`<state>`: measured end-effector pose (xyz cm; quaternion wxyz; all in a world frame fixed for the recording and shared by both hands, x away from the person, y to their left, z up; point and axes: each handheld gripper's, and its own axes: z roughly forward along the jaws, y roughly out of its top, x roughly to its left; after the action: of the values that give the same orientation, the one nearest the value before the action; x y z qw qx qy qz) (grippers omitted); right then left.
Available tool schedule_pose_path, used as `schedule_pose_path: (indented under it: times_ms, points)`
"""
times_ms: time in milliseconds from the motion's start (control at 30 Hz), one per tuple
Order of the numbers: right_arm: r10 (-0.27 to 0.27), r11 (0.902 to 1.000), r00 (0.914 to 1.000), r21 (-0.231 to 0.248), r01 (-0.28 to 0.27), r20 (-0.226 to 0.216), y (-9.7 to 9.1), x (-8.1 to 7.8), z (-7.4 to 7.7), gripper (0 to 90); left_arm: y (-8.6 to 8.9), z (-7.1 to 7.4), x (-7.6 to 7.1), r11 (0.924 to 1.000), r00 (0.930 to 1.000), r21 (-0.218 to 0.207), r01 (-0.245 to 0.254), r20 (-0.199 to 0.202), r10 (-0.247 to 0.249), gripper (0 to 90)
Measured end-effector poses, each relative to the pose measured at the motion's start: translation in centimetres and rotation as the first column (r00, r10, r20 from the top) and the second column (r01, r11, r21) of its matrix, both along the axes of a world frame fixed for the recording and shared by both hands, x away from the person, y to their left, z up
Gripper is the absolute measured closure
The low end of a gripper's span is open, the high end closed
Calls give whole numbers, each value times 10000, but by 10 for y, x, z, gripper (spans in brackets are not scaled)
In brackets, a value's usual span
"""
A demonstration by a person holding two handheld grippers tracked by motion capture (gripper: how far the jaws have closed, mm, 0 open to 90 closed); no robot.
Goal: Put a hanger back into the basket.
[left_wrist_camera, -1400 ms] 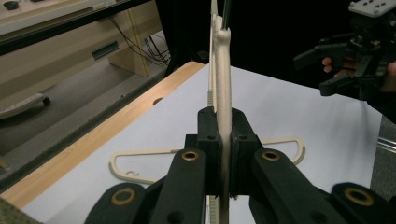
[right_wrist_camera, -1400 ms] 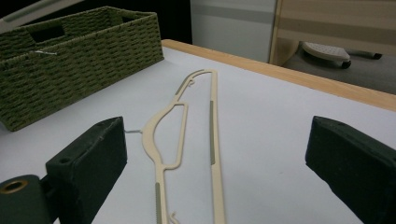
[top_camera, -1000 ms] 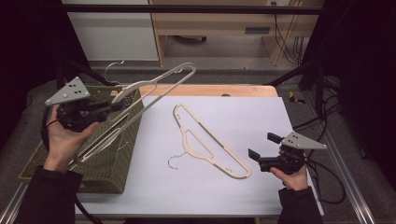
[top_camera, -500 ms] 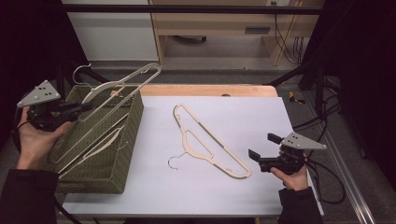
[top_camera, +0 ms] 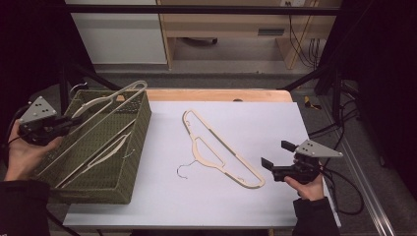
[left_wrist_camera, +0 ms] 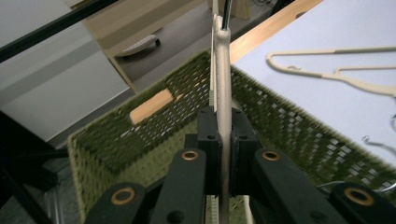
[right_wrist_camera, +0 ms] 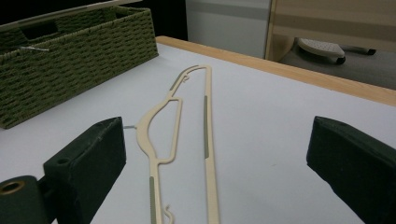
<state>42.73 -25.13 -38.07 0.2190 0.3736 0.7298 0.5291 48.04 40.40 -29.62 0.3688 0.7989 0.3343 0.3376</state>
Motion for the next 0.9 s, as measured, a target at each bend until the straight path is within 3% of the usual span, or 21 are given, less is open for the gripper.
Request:
schedule_pose_path:
  times_ms: [100, 267, 300, 533, 633, 733, 800, 900]
  points:
    - [20, 10000, 10000, -12, -20, 11, 0, 0, 0, 53, 6, -7, 1, 9999, 10000, 113, -40, 57, 39, 855]
    - [14, 10000, 10000, -30, -14, -23, 1, 0, -1, 53, 6, -18, 0, 9973, 9998, 725, -152, -146, 163, 854]
    - [15, 10000, 10000, -4, -15, -49, 1, 0, -1, 54, 6, -24, 0, 9951, 9996, 975, -164, -226, 187, 854]
    - [58, 10000, 10000, -69, -59, -50, 1, 1, -2, 55, 5, -50, 3, 9899, 9990, 1376, -328, -242, 365, 853]
    - [61, 10000, 10000, -73, -61, -51, 2, 1, -2, 55, 3, -62, 6, 9835, 9980, 1793, -254, -518, 352, 853]
    - [68, 9999, 10000, -74, -69, -49, 2, 1, -2, 55, 2, -70, 8, 9818, 9975, 1883, -256, -599, 375, 852]
    - [93, 9999, 10000, -103, -93, -36, 1, 1, -2, 55, 1, -81, 9, 9767, 9958, 2135, -210, -827, 395, 852]
    - [98, 9999, 9999, -120, -98, -24, 2, 1, -2, 56, 2, -85, 8, 9766, 9950, 2145, -144, -935, 352, 850]
